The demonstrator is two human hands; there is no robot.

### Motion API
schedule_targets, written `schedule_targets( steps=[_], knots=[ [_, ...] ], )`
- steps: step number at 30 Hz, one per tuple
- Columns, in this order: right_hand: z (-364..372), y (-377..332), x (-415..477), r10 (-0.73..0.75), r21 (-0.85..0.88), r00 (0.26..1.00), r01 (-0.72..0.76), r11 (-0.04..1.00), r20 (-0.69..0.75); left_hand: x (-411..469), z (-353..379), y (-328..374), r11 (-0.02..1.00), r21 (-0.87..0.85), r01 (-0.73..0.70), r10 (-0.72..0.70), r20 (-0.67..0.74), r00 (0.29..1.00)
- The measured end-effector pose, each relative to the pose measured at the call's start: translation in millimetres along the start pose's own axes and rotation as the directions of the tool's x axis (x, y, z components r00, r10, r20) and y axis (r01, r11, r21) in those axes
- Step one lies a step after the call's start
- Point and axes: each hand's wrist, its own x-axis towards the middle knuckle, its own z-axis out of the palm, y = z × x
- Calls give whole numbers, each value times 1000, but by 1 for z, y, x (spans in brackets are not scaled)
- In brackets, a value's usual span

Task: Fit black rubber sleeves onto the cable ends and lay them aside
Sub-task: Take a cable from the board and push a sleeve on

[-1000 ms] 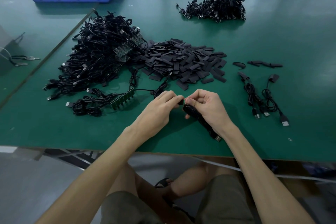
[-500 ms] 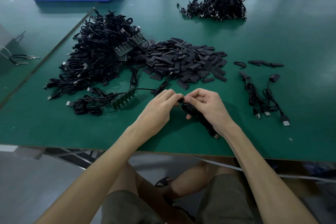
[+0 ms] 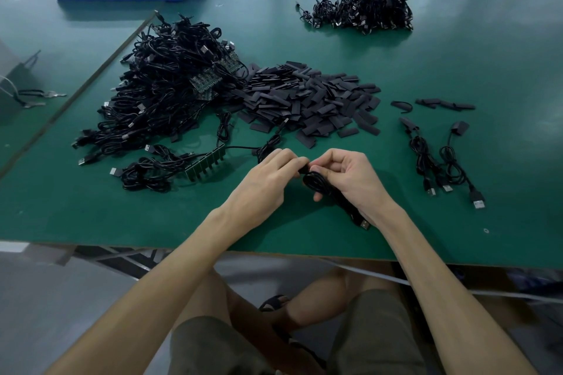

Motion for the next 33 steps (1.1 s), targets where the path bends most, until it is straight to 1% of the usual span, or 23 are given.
schedule_targets(
  steps=[9,11,13,15,17,18,20,24,26,33],
  knots=[
    [-1,3,-1,4,-52,1000,-4,999,-7,-2,5,-5,999,-1,-42,42,-33,999],
    [-1,3,-1,1,-46,1000,-2,999,-15,-1,6,-6,998,-55,-22,21,-30,999],
    [0,1,-1,-2,11,1000,2,1000,-28,1,4,-6,978,-200,61,-71,-41,997],
    [0,0,-2,-6,74,999,9,997,-41,4,1,-7,902,-389,186,-226,-60,972],
    [0,0,-2,-9,103,999,14,995,-47,4,-2,-12,757,-578,305,-386,-19,922],
    [0,0,-1,-13,107,999,18,994,-48,4,-3,-14,681,-654,330,-431,6,902],
    [-1,1,-2,-19,125,998,26,992,-59,3,-5,-16,579,-752,316,-455,24,890],
    [-3,1,-3,-18,191,993,40,981,-115,1,-8,-22,443,-860,251,-488,3,873],
    [-4,1,-3,-21,180,993,42,983,-117,0,-7,-23,402,-882,244,-506,8,862],
    [-3,1,-3,-19,172,995,35,984,-96,2,-5,-23,371,-882,289,-485,81,871]
  ],
)
